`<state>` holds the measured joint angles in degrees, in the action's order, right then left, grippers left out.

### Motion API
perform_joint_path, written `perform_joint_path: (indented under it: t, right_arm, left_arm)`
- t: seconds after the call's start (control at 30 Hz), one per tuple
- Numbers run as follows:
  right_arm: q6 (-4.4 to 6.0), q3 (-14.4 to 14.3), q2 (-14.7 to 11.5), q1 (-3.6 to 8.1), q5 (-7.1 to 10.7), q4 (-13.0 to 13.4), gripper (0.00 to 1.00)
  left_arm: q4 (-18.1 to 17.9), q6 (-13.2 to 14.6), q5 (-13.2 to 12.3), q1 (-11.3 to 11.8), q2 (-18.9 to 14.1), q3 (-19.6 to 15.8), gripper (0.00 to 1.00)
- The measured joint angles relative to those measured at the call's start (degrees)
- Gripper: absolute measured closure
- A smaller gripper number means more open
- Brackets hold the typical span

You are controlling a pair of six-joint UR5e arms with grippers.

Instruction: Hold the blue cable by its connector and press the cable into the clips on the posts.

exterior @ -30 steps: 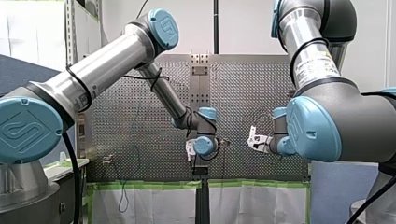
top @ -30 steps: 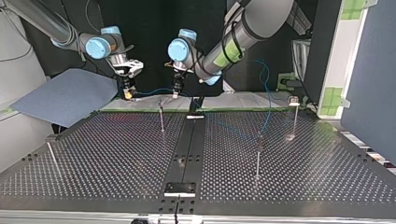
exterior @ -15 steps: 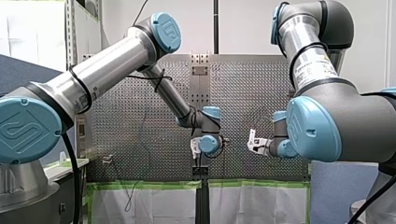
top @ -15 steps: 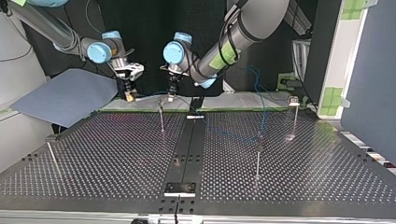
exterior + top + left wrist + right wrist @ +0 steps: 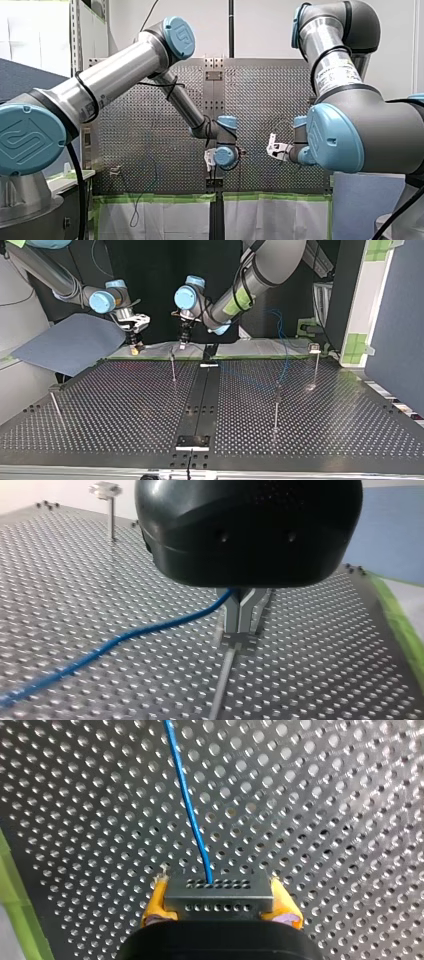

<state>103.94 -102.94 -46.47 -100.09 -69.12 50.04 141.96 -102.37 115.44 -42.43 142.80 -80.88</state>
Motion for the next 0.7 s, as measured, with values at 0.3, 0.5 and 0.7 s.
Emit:
perform_joint_path:
  t: [0.3,0.5,0.7]
  right_arm:
    - [0.09,0.5,0.1,1.04,0.70,-0.3,1.00]
    - [-0.07,0.5,0.1,1.23,0.73,-0.3,1.00]
    - [-0.56,0.9,0.2,1.25,0.96,-0.4,1.00]
  left_arm:
    - [2.6,-0.3,-0.4,0.6,2.3,4.9,1.00]
    - [3.3,-0.4,-1.0,1.0,2.4,7.2,1.00]
    - [3.2,-0.8,-1.6,1.5,2.4,7.4,1.00]
